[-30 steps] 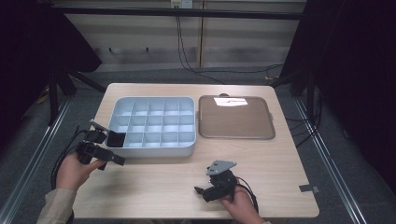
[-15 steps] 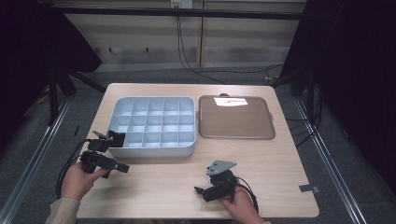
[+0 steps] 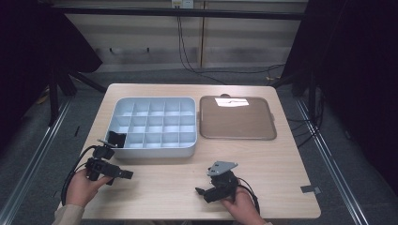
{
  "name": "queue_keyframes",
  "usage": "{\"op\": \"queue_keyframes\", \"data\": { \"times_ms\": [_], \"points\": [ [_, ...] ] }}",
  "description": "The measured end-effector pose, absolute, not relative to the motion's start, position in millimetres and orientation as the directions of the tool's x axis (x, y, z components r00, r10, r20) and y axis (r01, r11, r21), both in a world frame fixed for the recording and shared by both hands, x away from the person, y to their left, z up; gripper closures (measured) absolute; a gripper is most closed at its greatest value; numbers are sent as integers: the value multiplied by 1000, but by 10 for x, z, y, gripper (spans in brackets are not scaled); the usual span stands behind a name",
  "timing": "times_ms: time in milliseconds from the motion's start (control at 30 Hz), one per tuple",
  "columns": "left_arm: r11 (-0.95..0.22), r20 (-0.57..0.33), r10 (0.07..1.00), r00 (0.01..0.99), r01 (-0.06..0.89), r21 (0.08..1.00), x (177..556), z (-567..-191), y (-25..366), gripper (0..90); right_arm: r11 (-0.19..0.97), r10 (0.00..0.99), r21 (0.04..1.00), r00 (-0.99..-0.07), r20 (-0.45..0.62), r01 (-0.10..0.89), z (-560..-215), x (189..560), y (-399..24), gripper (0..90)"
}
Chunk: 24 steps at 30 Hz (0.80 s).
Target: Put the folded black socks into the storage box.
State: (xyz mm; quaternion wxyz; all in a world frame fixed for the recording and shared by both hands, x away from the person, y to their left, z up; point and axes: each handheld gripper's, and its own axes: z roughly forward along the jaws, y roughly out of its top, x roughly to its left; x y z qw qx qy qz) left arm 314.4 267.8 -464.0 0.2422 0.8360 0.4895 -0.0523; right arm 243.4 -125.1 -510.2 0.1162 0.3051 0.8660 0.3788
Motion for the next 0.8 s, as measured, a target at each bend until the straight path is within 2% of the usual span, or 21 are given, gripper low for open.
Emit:
{"op": "queue_keyframes", "data": {
  "times_ms": [267, 800],
  "points": [
    [-421, -298, 789, 537, 826, 375, 3085, -4742, 2669, 225, 526, 617, 728, -787, 30, 440, -5103, 2435, -1250, 148],
    [-449, -211, 764, 610, 737, 505, 2926, -4831, 2608, 163, 528, 618, 725, -786, 30, 442, -5102, 2435, -1249, 148]
  ]
}}
